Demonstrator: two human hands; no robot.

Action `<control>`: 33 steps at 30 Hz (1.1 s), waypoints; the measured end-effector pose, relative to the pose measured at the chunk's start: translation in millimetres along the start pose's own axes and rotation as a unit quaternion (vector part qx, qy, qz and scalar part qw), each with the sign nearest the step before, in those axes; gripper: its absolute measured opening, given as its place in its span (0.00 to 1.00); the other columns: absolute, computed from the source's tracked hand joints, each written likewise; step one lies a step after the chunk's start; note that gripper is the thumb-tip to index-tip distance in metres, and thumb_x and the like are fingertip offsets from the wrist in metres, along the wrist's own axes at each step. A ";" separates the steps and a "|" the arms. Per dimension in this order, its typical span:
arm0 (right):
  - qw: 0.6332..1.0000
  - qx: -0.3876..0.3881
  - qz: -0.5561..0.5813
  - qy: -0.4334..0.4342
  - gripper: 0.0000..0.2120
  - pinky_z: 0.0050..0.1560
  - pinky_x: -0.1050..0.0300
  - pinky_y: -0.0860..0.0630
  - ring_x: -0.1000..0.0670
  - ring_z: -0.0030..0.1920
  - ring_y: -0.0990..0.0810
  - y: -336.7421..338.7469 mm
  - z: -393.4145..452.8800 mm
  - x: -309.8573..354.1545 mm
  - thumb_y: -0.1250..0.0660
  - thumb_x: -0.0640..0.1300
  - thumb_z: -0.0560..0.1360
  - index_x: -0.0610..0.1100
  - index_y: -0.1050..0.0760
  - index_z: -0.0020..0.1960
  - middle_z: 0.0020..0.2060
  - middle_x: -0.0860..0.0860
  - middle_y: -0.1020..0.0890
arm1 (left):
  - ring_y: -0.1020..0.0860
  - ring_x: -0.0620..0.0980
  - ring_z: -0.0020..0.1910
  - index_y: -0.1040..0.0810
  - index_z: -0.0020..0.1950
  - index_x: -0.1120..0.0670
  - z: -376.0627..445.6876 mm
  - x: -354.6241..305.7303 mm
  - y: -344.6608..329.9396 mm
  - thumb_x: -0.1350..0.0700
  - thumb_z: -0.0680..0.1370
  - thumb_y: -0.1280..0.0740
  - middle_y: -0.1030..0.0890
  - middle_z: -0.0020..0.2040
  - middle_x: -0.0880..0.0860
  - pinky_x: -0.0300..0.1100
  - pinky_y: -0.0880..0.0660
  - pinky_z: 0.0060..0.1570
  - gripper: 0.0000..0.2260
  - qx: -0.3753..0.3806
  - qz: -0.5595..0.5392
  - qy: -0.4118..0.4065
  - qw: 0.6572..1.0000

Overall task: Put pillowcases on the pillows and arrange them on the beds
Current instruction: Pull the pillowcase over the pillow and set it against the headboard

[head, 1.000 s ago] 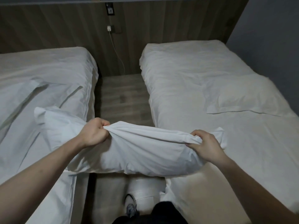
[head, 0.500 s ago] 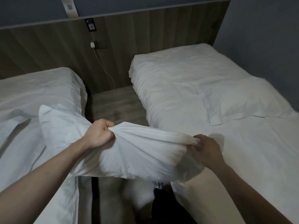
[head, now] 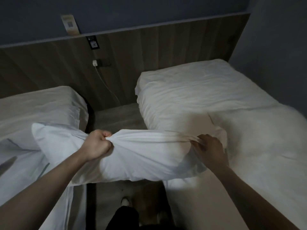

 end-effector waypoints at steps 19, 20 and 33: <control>0.990 -0.062 -0.017 -0.126 0.13 0.48 0.48 0.24 0.40 0.42 0.18 -89.6 241.2 25.8 0.35 0.56 0.74 0.48 0.18 0.45 0.39 0.48 0.16 | 0.32 0.46 0.25 0.34 0.25 0.54 348.2 -16.0 57.4 0.71 0.66 0.37 0.32 0.24 0.49 0.42 0.37 0.33 0.15 0.124 -0.040 -0.067 0.989; 0.989 -0.069 -0.019 -0.131 0.14 0.48 0.47 0.24 0.40 0.42 0.19 -92.0 251.3 23.8 0.36 0.57 0.74 0.48 0.18 0.44 0.39 0.48 0.16 | 0.31 0.47 0.26 0.33 0.25 0.55 363.5 -19.9 58.5 0.71 0.66 0.37 0.31 0.24 0.49 0.42 0.37 0.33 0.15 0.130 -0.041 -0.067 0.988; 0.982 -0.112 -0.016 -0.151 0.15 0.47 0.48 0.27 0.37 0.40 0.20 -121.5 436.0 -41.5 0.35 0.55 0.73 0.44 0.18 0.44 0.36 0.46 0.18 | 0.33 0.44 0.22 0.28 0.31 0.61 555.7 -91.0 51.2 0.66 0.62 0.37 0.31 0.21 0.47 0.38 0.39 0.27 0.01 0.105 -0.010 -0.065 0.992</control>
Point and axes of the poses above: each hand's wrist, its own z-axis towards the middle knuckle, its own y-axis out of the back of the hand, x = y × z, the point moved 10 cm from there along z, towards the middle knuckle
